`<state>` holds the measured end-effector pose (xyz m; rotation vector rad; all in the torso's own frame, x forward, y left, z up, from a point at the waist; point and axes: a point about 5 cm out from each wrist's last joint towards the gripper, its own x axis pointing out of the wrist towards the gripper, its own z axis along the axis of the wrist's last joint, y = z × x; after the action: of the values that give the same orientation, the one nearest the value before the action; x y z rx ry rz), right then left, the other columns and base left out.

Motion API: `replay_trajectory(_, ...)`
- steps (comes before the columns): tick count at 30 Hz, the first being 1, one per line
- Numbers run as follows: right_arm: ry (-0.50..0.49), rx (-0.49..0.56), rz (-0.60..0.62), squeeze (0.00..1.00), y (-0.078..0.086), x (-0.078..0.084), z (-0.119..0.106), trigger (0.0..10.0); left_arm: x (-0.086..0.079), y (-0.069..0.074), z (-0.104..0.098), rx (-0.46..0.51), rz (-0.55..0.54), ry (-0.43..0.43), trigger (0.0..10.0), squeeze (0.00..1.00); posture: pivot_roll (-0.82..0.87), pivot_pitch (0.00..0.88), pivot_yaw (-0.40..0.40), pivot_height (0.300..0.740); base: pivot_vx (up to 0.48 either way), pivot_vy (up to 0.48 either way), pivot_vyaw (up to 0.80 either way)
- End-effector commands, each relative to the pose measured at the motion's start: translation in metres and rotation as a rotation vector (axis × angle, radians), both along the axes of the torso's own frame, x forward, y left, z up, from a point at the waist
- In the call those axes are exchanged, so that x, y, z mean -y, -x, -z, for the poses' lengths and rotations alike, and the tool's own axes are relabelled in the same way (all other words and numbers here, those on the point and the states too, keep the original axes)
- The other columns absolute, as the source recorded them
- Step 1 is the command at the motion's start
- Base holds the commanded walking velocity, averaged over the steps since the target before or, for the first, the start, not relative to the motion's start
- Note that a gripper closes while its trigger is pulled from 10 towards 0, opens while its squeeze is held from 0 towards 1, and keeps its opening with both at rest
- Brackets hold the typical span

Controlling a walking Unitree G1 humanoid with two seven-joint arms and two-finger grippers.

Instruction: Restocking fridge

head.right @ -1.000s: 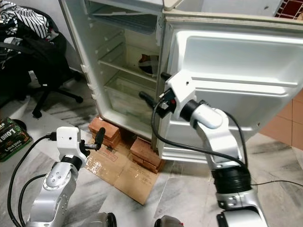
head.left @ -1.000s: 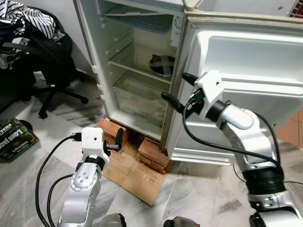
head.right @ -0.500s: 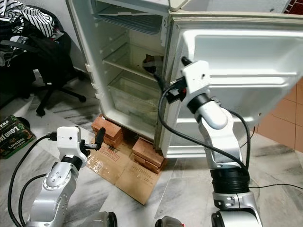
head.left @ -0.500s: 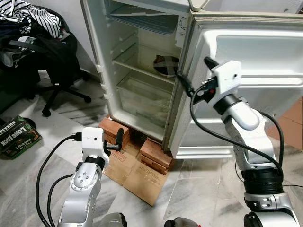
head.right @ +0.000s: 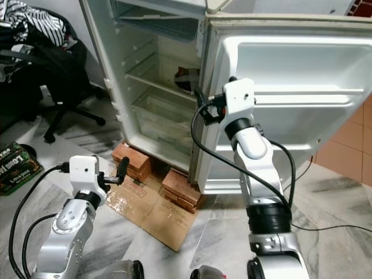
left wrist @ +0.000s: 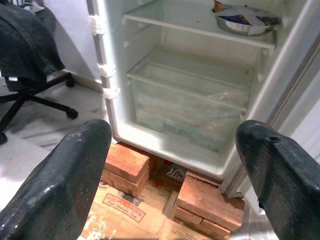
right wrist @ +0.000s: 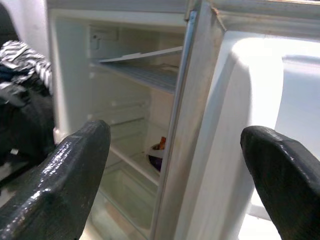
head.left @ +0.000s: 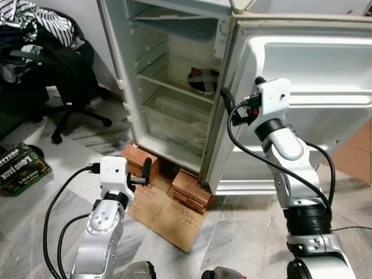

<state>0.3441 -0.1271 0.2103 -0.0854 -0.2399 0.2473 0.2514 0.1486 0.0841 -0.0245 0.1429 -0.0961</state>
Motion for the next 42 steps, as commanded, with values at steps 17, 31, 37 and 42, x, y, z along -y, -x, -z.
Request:
replay_trajectory(17,-0.026,0.042,0.068,0.00,-0.008,-0.003,-0.015,10.0,-0.003,0.002,0.000,-0.007,-0.015,-0.012,10.0,0.00,0.04,0.113,0.002,0.740,0.000,0.000,0.00)
replay_trajectory(31,-0.040,0.138,0.206,0.00,-0.006,0.019,-0.017,10.0,-0.004,0.003,-0.001,-0.004,-0.020,-0.016,10.0,0.00,0.04,0.119,0.003,0.740,0.000,0.000,0.00)
replay_trajectory(37,-0.028,0.124,0.289,0.00,-0.005,0.037,-0.012,10.0,-0.004,0.003,-0.001,-0.006,-0.019,-0.018,10.0,0.00,0.04,0.123,0.010,0.740,0.000,0.000,0.00)
replay_trajectory(42,-0.038,0.003,0.226,0.00,-0.007,0.019,0.013,10.0,-0.004,0.002,-0.001,-0.008,-0.008,-0.020,10.0,0.00,0.04,0.126,0.014,0.740,0.000,0.000,0.00)
